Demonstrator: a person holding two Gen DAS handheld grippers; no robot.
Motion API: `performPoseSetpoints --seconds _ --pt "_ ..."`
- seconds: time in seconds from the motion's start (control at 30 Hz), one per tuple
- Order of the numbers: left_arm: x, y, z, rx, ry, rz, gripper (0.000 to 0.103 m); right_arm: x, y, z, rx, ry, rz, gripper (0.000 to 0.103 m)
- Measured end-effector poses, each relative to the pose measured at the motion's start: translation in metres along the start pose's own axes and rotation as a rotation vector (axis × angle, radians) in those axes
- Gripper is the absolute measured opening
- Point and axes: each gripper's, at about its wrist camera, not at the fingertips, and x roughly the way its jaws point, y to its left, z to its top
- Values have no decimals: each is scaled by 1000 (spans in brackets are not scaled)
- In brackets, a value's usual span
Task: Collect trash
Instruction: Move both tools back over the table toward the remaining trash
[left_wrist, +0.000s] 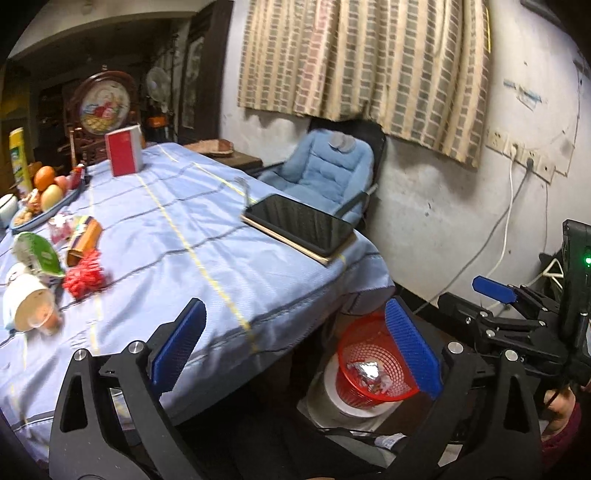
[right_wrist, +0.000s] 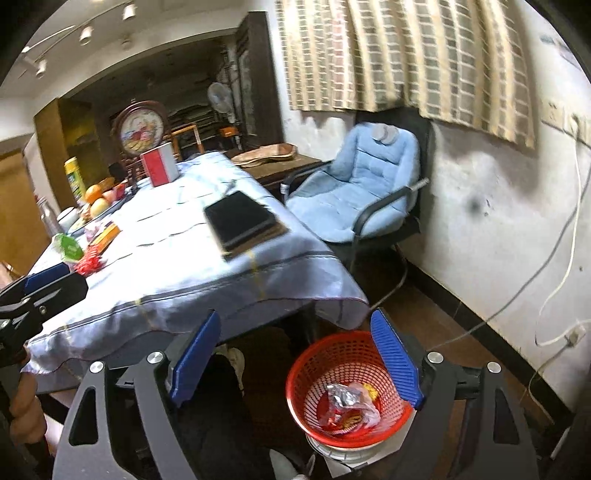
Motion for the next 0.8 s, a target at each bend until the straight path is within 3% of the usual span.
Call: performPoseSetpoints --seconds 0.27,0.5,0.8 --pt "-29 45 -11 -72 -61 47 96 -6 65 11 -109 -9 51 87" --pt "-40 94 -23 -173 -66 94 96 10 126 14 -193 30 117 87" --pt "-40 205 -55 -388 -6 273 96 59 212 19 -290 108 252 87"
